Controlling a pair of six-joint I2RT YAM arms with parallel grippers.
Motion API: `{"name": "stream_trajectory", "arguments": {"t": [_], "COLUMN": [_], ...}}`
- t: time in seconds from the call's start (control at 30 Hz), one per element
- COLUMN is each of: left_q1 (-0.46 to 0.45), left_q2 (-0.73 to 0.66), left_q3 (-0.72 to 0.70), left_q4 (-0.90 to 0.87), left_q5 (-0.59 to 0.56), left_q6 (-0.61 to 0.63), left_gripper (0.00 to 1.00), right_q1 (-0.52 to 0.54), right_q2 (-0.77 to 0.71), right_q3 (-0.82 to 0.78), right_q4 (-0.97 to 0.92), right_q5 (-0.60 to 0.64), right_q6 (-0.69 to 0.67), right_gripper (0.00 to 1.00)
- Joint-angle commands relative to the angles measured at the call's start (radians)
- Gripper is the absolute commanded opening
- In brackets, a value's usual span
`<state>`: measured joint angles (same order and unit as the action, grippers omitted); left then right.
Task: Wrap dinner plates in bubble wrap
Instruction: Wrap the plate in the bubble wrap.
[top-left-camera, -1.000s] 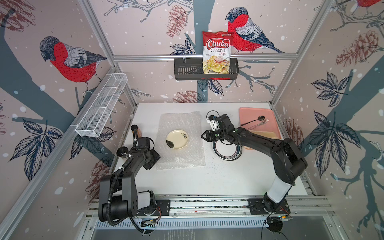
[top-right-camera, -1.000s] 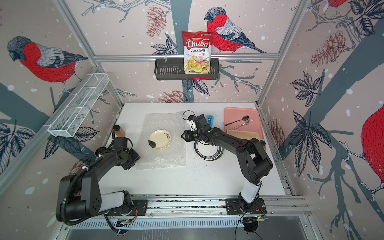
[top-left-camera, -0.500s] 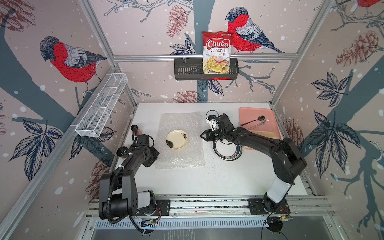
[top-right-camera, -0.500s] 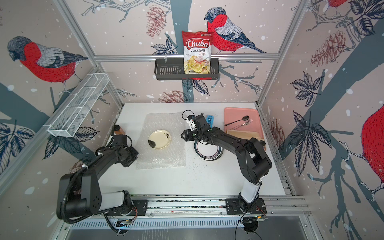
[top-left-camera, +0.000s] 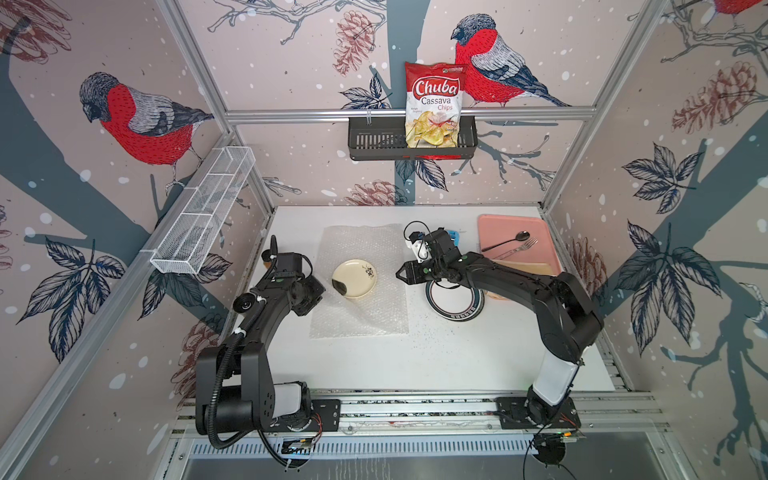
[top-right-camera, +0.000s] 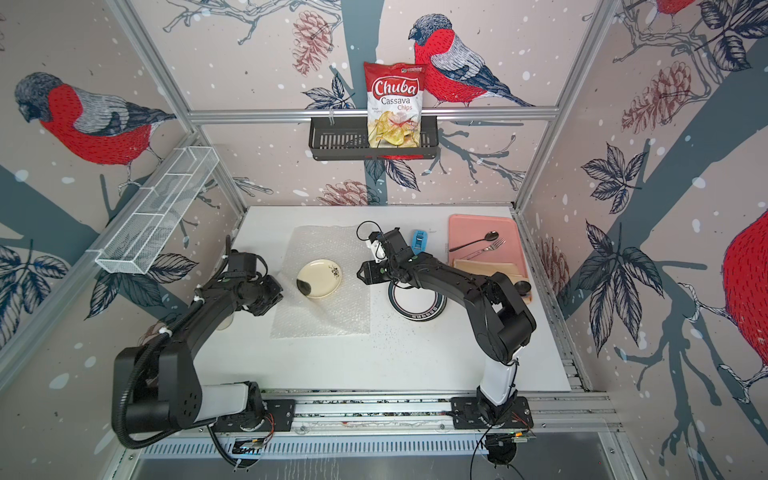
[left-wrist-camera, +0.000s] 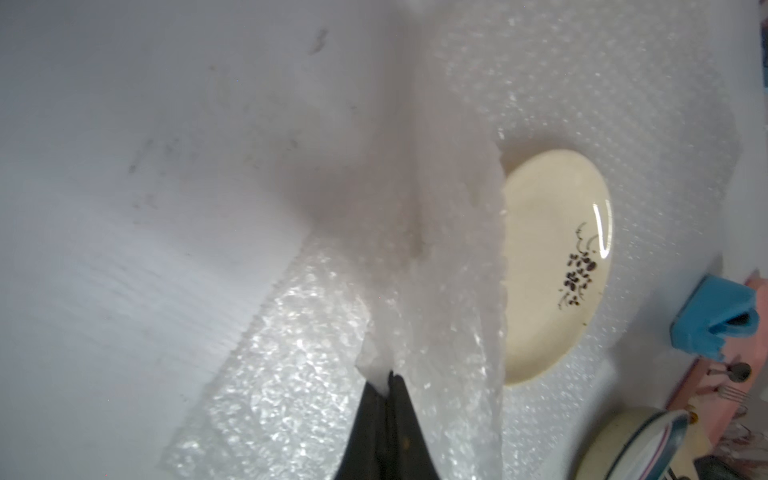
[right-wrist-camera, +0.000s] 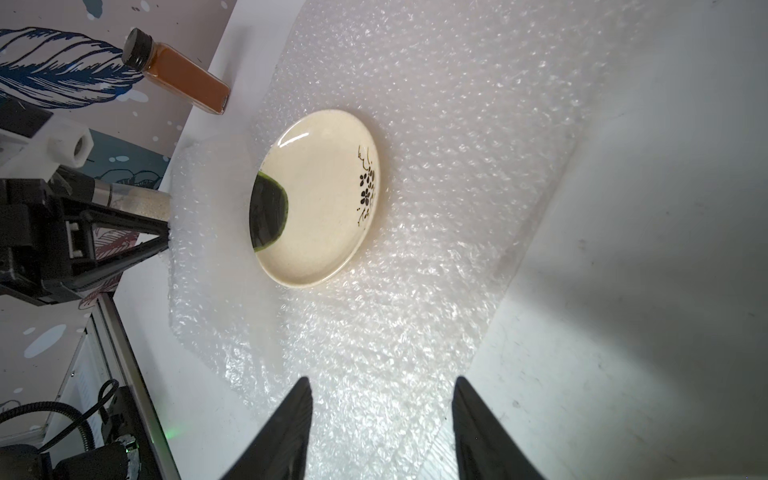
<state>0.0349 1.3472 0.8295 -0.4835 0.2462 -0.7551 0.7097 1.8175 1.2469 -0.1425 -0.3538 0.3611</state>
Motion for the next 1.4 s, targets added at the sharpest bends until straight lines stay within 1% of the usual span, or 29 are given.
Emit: {"name": "stream_trajectory", "arguments": {"t": [0.0, 0.17, 0.4, 0.47, 0.57, 0.6, 0.67, 0.73, 0.8, 0.87, 0.93, 1.13, 1.37], "left_q1": [-0.044, -0.111, -0.137, -0.146, -0.154, -0.155, -0.157, -0.157, -0.156, -0.156, -0.157, -0.155, -0.151], "left_q2": [0.046, 0.201, 0.376, 0.419, 0.463, 0.471, 0.487, 0.498, 0.501, 0.500, 0.504, 0.512, 0.498], "left_q3": [0.060, 0.197, 0.262, 0.281, 0.292, 0.293, 0.291, 0.292, 0.288, 0.282, 0.277, 0.255, 0.216], "left_q4": [0.064, 0.105, 0.189, 0.203, 0.223, 0.228, 0.231, 0.224, 0.217, 0.222, 0.228, 0.241, 0.276], "left_q5": [0.073, 0.056, 0.039, 0.038, 0.032, 0.033, 0.034, 0.032, 0.026, 0.029, 0.044, 0.062, 0.082], "left_q6": [-0.072, -0.084, -0.107, -0.107, -0.109, -0.110, -0.107, -0.093, -0.080, -0.071, -0.062, -0.049, -0.051], "left_gripper": [0.00, 0.00, 0.00, 0.03, 0.14, 0.19, 0.35, 0.49, 0.57, 0.62, 0.65, 0.65, 0.65], "right_q1": [0.002, 0.002, 0.016, 0.034, 0.076, 0.094, 0.136, 0.183, 0.216, 0.227, 0.229, 0.259, 0.277], "right_q2": [-0.001, -0.013, -0.054, -0.066, -0.074, -0.075, -0.076, -0.066, -0.047, -0.026, 0.005, 0.041, 0.077], "right_q3": [0.009, 0.010, -0.036, -0.057, -0.090, -0.102, -0.129, -0.143, -0.147, -0.147, -0.138, -0.154, -0.132], "right_q4": [-0.018, -0.041, -0.060, -0.061, -0.060, -0.059, -0.044, -0.031, -0.026, -0.016, -0.019, 0.027, 0.066], "right_q5": [0.009, 0.023, 0.052, 0.065, 0.099, 0.113, 0.147, 0.181, 0.206, 0.201, 0.179, 0.115, 0.108], "right_q6": [-0.019, -0.024, -0.044, -0.068, -0.123, -0.142, -0.181, -0.210, -0.213, -0.183, -0.138, -0.059, -0.001], "right_gripper": [0.55, 0.55, 0.55, 0.55, 0.55, 0.55, 0.56, 0.58, 0.59, 0.61, 0.61, 0.60, 0.57]}}
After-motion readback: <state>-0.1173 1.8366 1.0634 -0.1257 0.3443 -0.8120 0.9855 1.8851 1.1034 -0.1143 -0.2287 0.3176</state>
